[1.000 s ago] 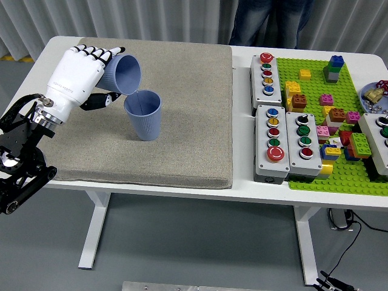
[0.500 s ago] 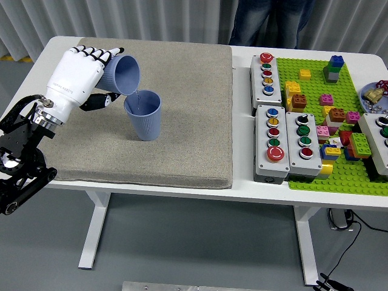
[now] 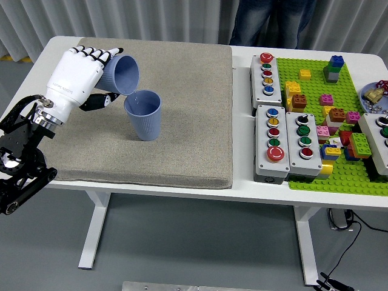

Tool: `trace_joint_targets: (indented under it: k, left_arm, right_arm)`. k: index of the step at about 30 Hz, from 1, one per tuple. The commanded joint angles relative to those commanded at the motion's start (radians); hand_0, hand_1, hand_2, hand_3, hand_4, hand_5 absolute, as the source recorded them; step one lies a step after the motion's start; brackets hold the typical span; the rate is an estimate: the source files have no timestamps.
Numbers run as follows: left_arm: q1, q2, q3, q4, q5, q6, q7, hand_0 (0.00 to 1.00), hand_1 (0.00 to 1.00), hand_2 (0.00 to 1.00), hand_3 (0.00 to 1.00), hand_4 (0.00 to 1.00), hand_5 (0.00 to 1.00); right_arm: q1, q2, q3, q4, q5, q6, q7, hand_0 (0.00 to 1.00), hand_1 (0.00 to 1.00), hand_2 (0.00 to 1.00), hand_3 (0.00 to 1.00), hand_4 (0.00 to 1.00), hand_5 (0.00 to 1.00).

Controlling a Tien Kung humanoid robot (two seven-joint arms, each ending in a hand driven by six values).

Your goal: Pick cup pour cup place

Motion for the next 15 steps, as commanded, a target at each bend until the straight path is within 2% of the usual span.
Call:
trace_joint_targets:
  k: [6,15]
  left_arm:
    - [-0.007,0.002,0.013,0.004,0.000,0.019,0.018,0.517,0.550,0.666,0.624,0.522,0.002]
    - [-0.019,0.006,0.052,0.016,0.000,0.019,0.034,0.522,0.548,0.659,0.615,0.521,0.002]
  right_arm:
    - [0.000,-0.001,0.000,0.000,0.000,0.000,0.001,0.763,0.698,0.740,0.622,0.228,0.186]
    - [0.002,-0.002,0.001,0.000,0.000,0.001,0.002,0.763,0.698,0.741,0.622,0.231,0.183]
